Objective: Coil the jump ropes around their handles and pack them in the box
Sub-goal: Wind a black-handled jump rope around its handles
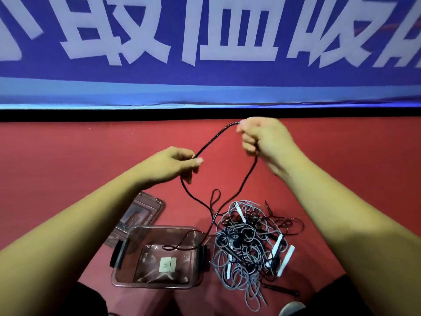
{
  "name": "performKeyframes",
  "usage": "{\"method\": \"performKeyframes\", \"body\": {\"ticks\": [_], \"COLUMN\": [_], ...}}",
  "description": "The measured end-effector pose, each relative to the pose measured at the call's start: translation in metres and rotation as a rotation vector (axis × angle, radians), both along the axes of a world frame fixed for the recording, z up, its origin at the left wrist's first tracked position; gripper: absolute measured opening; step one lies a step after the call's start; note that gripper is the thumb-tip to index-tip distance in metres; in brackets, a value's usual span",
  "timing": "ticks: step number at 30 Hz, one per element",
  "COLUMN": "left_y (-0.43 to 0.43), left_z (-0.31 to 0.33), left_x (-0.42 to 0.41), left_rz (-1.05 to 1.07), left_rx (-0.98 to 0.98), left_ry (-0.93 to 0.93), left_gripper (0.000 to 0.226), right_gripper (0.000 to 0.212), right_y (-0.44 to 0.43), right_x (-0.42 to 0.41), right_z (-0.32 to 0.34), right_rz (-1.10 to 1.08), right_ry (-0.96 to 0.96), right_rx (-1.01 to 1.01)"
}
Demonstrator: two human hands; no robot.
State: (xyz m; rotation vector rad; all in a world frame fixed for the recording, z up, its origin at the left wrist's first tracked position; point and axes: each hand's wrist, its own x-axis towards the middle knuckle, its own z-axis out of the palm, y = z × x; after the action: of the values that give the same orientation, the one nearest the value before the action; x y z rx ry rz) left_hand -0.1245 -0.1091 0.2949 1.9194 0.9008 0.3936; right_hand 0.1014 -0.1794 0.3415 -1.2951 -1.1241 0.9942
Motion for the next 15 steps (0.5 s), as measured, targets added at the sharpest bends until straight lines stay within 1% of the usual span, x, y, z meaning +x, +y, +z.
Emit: {"method": "performKeyframes", "body": {"ticks": [1,2,3,4,5,6,7,8,10,11,12,13,15], "left_y": [0.003,0.004,0.004,0.006,0.008,0.009,0.009,0.007,-0.001,-0.007,-0.013,-0.016,-0.018], "left_z": [-0.009,-0.017,-0.023,-0.027,-0.028,-0.025,-0.02,-0.013,0.0,0.005,0.009,0.011,0.013], "left_x": [-0.005,-0.009,-0.011,-0.012,-0.012,-0.01,-0.008,-0.006,0.001,0.005,0.009,0.013,0.02], "left_rz": [-0.047,-0.065,-0.046,0.01,0.09,0.159,0.193,0.194,0.123,0.079,0.038,-0.002,-0.043], "left_rx": [-0.045,-0.087,-0.119,-0.143,-0.176,-0.202,-0.201,-0.167,-0.05,-0.007,0.01,0.017,0.046], "left_ry": [0.102,0.166,0.173,0.123,0.025,-0.079,-0.152,-0.172,-0.157,-0.155,-0.156,-0.162,-0.159], "left_gripper": [0.025,0.022,0.021,0.021,0.022,0.022,0.021,0.021,0.022,0.022,0.023,0.023,0.022], "right_gripper": [0.027,0.029,0.03,0.03,0.032,0.037,0.045,0.058,0.082,0.086,0.084,0.076,0.05], "right_y": [0.004,0.005,0.005,0.004,0.002,0.001,0.0,-0.002,-0.004,-0.004,-0.006,-0.008,-0.013], "right_x": [0.012,0.025,0.037,0.047,0.051,0.052,0.048,0.04,0.022,0.013,0.003,-0.009,-0.027], "right_z": [0.003,0.003,-0.002,-0.008,-0.014,-0.018,-0.021,-0.019,-0.013,-0.012,-0.011,-0.011,-0.015], "right_rz": [-0.095,-0.173,-0.227,-0.257,-0.252,-0.214,-0.169,-0.14,-0.132,-0.126,-0.107,-0.076,0.062], "right_ry": [0.107,0.114,0.007,-0.188,-0.392,-0.542,-0.622,-0.637,-0.616,-0.675,-0.741,-0.757,-0.656], "right_rx": [-0.021,-0.054,-0.1,-0.166,-0.235,-0.286,-0.326,-0.372,-0.439,-0.429,-0.388,-0.317,-0.199]}}
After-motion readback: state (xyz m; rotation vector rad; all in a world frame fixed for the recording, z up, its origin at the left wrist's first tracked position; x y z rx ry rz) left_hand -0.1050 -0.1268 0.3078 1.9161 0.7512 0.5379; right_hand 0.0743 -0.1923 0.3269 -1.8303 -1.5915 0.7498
